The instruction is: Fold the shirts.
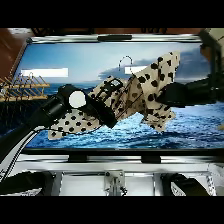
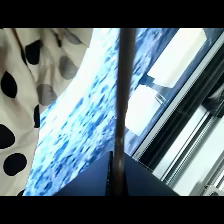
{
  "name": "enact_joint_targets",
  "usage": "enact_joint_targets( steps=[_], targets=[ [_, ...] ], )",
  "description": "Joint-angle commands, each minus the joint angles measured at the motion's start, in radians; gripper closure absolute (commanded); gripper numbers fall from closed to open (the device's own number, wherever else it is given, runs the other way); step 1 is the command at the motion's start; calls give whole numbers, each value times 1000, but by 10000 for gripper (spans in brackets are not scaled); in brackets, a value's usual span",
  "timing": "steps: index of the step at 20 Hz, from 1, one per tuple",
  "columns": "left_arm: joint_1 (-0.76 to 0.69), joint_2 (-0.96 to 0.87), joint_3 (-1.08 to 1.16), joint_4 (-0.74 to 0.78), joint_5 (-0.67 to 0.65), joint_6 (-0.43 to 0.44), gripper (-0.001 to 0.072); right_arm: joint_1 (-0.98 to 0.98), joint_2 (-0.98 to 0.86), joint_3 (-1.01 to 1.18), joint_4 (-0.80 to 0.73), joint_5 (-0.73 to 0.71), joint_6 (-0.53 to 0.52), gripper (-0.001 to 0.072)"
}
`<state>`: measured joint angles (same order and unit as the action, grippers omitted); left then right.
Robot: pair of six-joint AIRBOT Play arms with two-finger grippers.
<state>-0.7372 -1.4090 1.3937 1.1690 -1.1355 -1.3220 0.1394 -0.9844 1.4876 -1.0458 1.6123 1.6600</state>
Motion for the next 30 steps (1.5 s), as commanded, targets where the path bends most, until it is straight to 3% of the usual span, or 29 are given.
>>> enact_joint_targets(
  steps=[1,5,10,11,12,13,14,18,19,24,30],
  targets=[
    [0,1,1,-2,-2,-11,665,70,-3,-63,-10,-68,-60,142],
    [21,16,1,41,-56,-9,665,-22,6,129,-163,2,-89,133],
    [21,31,43,195,-146,55,665,-159,1,318,-506,-146,-160,135],
    [21,31,57,216,-156,72,665,-175,-19,318,-565,-138,-210,185],
    [21,31,67,229,-163,110,665,-187,-48,318,-589,-122,-276,296],
    [21,31,77,251,-169,140,665,-197,-91,318,-584,-96,-365,342],
    [21,31,82,278,-172,156,665,-201,-137,318,-575,-58,-450,340],
    [20,31,85,321,-201,246,665,-198,-317,318,-408,154,-1081,324],
    [20,31,85,321,-202,264,665,-198,-344,318,-382,188,-1168,325],
    [20,28,85,343,-201,316,665,-199,-377,318,-376,113,-1332,325],
    [20,28,85,342,-202,327,665,-199,-390,318,-391,76,-1381,326]
  ],
)
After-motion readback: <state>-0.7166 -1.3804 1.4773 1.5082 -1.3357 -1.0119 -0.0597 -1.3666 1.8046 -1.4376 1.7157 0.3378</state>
